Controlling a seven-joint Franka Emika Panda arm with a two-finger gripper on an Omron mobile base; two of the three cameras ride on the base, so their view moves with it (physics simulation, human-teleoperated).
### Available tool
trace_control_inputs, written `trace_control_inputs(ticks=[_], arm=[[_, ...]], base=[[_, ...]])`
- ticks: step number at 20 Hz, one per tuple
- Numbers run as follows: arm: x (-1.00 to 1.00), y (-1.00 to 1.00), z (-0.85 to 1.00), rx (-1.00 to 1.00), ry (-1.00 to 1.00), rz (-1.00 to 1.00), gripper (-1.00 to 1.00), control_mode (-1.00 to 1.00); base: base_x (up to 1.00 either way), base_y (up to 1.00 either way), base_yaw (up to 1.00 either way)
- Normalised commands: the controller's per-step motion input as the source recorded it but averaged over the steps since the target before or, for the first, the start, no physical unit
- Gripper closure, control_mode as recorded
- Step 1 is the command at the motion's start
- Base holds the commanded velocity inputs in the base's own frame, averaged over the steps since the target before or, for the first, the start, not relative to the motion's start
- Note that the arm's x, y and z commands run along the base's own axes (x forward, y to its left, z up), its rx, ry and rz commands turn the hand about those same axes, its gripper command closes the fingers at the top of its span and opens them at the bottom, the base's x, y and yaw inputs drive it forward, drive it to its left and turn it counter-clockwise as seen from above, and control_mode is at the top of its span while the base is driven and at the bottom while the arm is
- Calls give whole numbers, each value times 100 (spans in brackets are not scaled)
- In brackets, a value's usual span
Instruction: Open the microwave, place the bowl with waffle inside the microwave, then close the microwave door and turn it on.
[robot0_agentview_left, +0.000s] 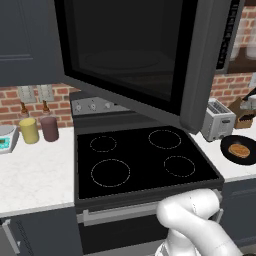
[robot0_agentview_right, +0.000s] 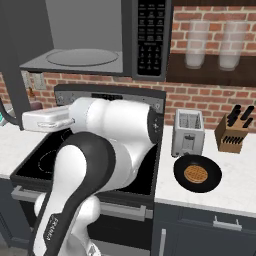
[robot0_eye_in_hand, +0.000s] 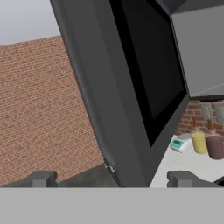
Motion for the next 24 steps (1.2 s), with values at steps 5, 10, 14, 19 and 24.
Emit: trace_control_inputs(ticks=[5,10,14,19,24], arm=[[35,0,-5,2,0,0,-100,-100],[63,0,-4,7,1,3,-100,-100],[69,5,0,10,0,13,-100,-100],[36,41,-2,3,0,14,-100,-100],[2,70,0,0,0,14,-100,-100]], base=[[0,0,0],[0,0,0],[0,0,0],[0,0,0],[0,0,0]])
